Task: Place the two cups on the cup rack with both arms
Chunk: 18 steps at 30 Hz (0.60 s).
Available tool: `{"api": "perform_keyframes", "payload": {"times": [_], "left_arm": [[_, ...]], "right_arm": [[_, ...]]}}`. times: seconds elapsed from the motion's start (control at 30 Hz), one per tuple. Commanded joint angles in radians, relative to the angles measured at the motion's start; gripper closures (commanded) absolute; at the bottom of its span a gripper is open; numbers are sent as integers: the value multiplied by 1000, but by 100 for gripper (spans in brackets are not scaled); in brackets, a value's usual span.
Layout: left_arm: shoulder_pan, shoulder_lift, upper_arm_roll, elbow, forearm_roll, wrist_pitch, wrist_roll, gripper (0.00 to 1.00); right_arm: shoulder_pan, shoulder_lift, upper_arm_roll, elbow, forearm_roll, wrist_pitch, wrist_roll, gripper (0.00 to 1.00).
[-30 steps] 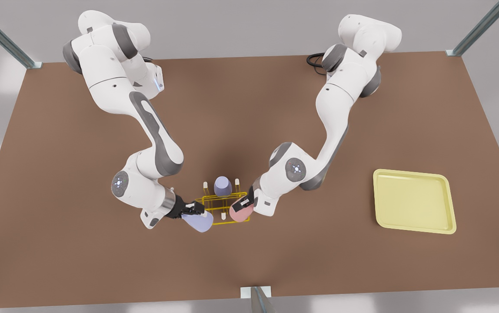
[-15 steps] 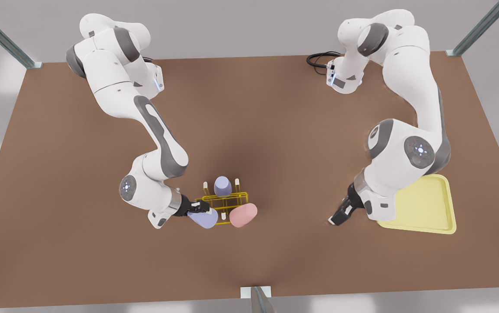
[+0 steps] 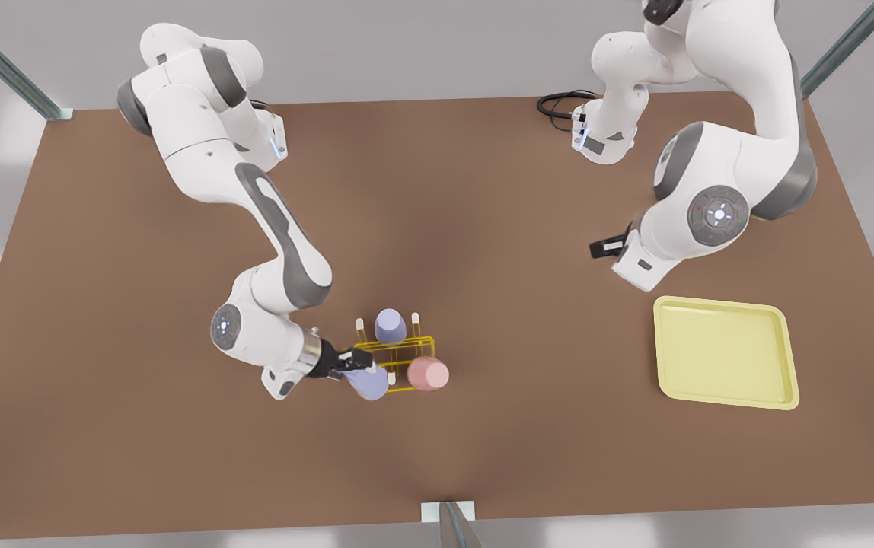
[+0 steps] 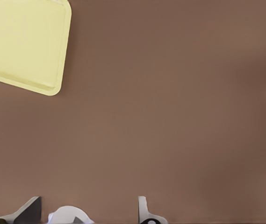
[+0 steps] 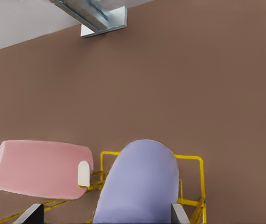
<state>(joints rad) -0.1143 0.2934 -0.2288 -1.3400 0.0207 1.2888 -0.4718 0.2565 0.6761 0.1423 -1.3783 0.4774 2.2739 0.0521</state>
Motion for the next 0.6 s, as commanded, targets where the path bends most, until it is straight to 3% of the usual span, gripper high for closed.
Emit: {"api": "perform_keyframes", "payload": {"times": [0.0,0.07,0.13,0.17,0.27,0.3,0.37,0.47,0.57], "left_arm": [[5,0,-1,4,38,-55,611,0],[13,3,0,27,33,-48,608,0],[21,3,2,36,33,-32,610,0],[21,3,2,39,33,-32,618,0],[25,3,2,39,33,-9,619,0],[25,4,2,39,31,-9,621,0],[48,6,2,35,24,-9,622,0],[51,3,2,35,28,-19,622,0],[59,-7,-7,36,28,-45,622,0]], "right_arm": [[0,-1,0,47,-3,-22,15,0],[3,-10,-9,82,-25,-33,25,0],[-39,-73,-16,-7,-150,-138,28,0],[-143,-99,-24,5,-345,-421,8,0],[-266,-105,-53,71,-597,-721,-229,0],[-275,-173,-76,97,-603,-810,-225,0],[-279,-294,-122,73,-612,-824,-236,0],[-306,-527,-125,-114,-586,-824,-224,0],[-313,-535,-125,-120,-557,-847,-224,0]]}}
